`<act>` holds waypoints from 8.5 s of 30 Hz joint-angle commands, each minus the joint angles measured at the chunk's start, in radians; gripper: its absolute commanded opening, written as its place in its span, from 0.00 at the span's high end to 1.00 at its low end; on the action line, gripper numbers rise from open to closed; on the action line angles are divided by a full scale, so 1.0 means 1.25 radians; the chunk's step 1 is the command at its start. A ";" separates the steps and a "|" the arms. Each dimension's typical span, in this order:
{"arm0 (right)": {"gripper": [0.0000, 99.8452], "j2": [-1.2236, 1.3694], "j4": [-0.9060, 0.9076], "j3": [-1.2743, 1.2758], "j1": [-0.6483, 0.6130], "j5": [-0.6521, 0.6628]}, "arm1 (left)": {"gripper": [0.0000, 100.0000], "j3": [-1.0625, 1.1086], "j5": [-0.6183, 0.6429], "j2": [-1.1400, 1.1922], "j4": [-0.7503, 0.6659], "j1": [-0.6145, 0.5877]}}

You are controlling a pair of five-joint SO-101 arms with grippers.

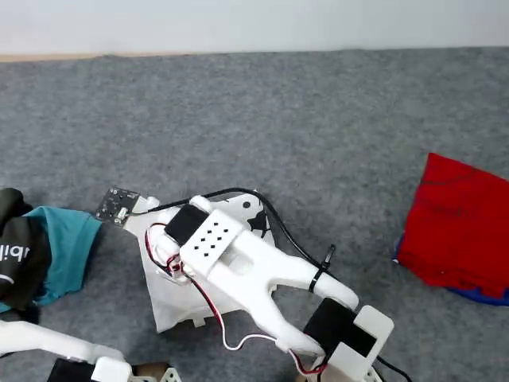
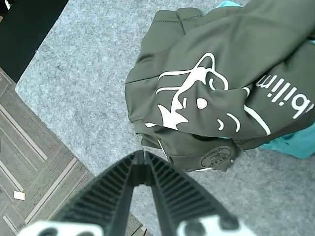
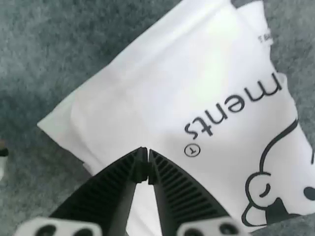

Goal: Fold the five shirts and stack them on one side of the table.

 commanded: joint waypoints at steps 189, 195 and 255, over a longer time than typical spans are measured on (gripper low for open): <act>0.99 0.408 0.060 -0.437 0.776 -0.041 | 0.86 0.841 0.173 -0.702 -0.443 0.784; 0.99 0.396 0.127 -0.439 0.784 -0.034 | 0.86 0.859 0.173 -0.701 -0.482 0.862; 0.73 -0.477 0.397 0.049 0.915 -0.080 | 0.80 -0.003 0.167 0.604 -0.054 1.358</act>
